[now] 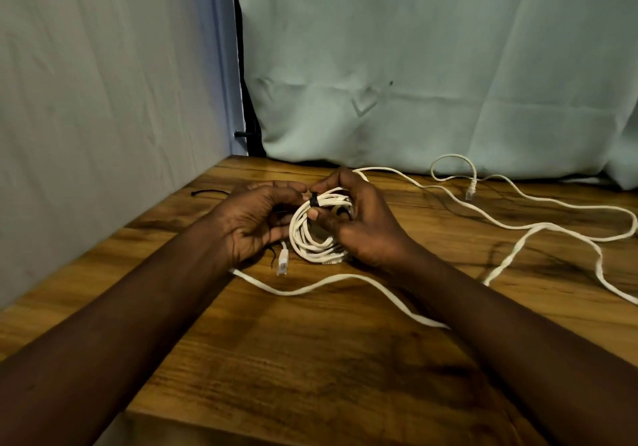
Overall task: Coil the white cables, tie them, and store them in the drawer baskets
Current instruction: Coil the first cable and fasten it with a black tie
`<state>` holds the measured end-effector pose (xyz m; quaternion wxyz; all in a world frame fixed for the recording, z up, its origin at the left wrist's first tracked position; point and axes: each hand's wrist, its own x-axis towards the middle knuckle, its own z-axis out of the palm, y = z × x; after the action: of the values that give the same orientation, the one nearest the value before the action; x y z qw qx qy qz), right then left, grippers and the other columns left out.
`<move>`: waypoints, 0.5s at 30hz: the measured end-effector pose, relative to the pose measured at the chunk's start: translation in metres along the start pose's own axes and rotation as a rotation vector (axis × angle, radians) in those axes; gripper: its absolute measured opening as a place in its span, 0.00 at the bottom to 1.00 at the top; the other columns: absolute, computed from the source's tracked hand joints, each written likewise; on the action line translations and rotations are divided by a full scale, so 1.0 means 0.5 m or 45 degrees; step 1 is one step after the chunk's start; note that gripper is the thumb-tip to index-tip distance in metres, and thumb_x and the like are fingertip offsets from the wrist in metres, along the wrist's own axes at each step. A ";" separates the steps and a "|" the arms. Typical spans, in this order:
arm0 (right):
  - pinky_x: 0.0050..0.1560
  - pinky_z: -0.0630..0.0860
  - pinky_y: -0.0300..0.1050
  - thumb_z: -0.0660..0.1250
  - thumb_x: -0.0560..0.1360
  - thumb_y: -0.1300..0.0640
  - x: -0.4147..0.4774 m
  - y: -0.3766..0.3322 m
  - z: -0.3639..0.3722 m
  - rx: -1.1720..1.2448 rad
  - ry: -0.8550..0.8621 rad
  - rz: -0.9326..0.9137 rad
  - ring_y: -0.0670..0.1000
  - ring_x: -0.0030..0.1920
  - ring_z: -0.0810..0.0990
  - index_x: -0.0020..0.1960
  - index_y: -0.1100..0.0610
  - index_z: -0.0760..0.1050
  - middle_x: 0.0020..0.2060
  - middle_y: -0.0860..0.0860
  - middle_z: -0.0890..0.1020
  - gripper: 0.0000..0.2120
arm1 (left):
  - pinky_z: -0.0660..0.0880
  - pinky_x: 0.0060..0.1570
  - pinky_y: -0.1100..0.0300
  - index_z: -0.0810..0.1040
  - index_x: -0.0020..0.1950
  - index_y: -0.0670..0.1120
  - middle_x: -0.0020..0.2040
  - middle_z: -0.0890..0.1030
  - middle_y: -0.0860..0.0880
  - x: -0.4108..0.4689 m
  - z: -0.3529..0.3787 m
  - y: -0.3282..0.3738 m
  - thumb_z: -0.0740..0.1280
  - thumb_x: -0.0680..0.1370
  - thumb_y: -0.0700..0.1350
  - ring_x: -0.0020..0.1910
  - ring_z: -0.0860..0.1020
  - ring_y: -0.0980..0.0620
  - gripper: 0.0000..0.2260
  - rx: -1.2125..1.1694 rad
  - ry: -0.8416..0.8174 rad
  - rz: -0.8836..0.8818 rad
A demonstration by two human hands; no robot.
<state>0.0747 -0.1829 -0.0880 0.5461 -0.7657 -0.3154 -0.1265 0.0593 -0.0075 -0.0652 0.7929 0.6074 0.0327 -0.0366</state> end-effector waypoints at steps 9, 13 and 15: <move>0.51 0.82 0.47 0.76 0.76 0.60 0.002 0.010 0.002 0.032 0.048 0.007 0.45 0.51 0.84 0.52 0.50 0.77 0.47 0.46 0.85 0.10 | 0.84 0.38 0.54 0.85 0.48 0.36 0.42 0.86 0.39 -0.015 0.025 -0.007 0.71 0.74 0.30 0.37 0.85 0.45 0.06 0.302 0.244 0.437; 0.54 0.83 0.55 0.75 0.76 0.59 0.004 0.021 0.005 -0.010 0.101 0.033 0.45 0.52 0.84 0.52 0.48 0.77 0.49 0.46 0.85 0.10 | 0.84 0.42 0.57 0.85 0.52 0.39 0.44 0.87 0.40 -0.018 0.023 -0.008 0.73 0.75 0.32 0.41 0.86 0.47 0.08 0.457 0.182 0.584; 0.54 0.83 0.57 0.75 0.76 0.58 0.006 0.025 0.006 -0.043 0.122 0.036 0.46 0.52 0.84 0.52 0.48 0.77 0.49 0.45 0.85 0.10 | 0.83 0.43 0.61 0.84 0.55 0.39 0.45 0.87 0.40 -0.019 0.022 -0.010 0.76 0.73 0.32 0.42 0.85 0.50 0.11 0.567 0.119 0.628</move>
<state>0.0844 -0.1816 -0.0968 0.5492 -0.7723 -0.2758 -0.1606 0.0493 -0.0195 -0.0664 0.6234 0.7563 -0.0878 0.1780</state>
